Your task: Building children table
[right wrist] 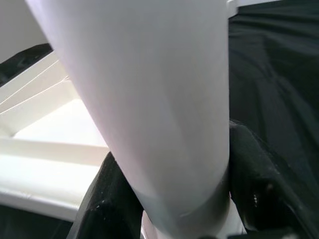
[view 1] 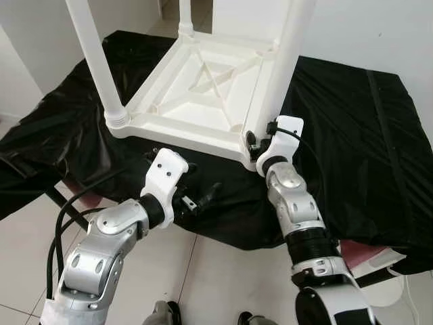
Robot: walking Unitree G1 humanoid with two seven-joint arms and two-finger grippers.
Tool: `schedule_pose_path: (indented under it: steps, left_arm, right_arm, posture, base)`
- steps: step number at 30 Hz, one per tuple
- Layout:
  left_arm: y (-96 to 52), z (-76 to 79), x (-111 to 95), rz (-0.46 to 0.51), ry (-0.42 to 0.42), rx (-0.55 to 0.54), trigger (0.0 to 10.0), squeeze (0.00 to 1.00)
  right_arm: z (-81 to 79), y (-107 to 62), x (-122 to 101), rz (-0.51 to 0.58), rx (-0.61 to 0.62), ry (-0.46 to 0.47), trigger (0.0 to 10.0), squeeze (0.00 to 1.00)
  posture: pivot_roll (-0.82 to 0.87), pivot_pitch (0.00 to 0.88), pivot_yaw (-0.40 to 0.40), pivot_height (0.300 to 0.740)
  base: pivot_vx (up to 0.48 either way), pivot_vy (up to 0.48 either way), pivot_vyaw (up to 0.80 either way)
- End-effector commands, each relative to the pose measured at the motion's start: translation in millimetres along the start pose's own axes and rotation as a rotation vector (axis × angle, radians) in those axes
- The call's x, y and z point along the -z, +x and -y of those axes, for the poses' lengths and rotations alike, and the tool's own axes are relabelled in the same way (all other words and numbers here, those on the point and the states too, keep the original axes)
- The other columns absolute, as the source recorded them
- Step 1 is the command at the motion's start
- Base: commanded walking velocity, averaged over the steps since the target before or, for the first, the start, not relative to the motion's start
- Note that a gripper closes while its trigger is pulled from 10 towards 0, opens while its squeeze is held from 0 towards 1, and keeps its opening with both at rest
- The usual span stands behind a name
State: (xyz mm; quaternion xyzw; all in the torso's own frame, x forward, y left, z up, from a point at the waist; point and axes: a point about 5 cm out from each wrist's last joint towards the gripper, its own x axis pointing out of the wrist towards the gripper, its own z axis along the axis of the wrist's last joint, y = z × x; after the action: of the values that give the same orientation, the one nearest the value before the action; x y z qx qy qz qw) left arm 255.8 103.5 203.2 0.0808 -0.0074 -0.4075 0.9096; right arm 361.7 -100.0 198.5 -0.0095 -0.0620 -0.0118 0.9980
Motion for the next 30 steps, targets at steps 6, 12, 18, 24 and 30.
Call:
schedule_pose_path:
  steps: [6,12,18,24,30]
  left_arm:
    - [0.2,0.3,-0.9,0.001,-0.001,-0.05,10.0,0.0]
    - [-0.1,0.8,-0.3,0.001,-0.002,-0.055,10.0,0.0]
    - [0.3,0.4,-0.9,0.004,-0.003,-0.058,10.0,0.0]
    - [-0.2,-0.1,-0.9,0.003,-0.002,-0.06,10.0,0.0]
    - [-0.6,-1.0,-1.5,0.004,0.001,-0.063,10.0,0.0]
  right_arm:
    - [0.5,0.4,8.9,-0.037,0.032,-0.012,1.5,0.0]
    - [-10.3,-7.2,-1.3,-0.008,-0.068,-0.005,10.0,1.0]
    - [-18.6,-8.5,-30.8,0.126,-0.438,0.008,10.0,0.0]
    - [-3.1,-7.5,-29.6,0.112,-0.795,-0.227,10.0,0.0]
    - [12.6,-8.6,-23.8,0.009,-1.081,-0.399,10.0,0.0]
  posture:
    - [-0.03,0.194,0.021,0.74]
    - [-0.04,0.193,0.018,0.74]
    - [-0.04,0.194,0.014,0.74]
    - [-0.03,0.192,0.014,0.74]
    - [-0.03,0.187,0.013,0.74]
  base:
    - [0.0,0.0,0.0]
    - [0.0,0.0,0.0]
    - [0.0,0.0,0.0]
    - [0.0,0.0,0.0]
    - [0.0,0.0,0.0]
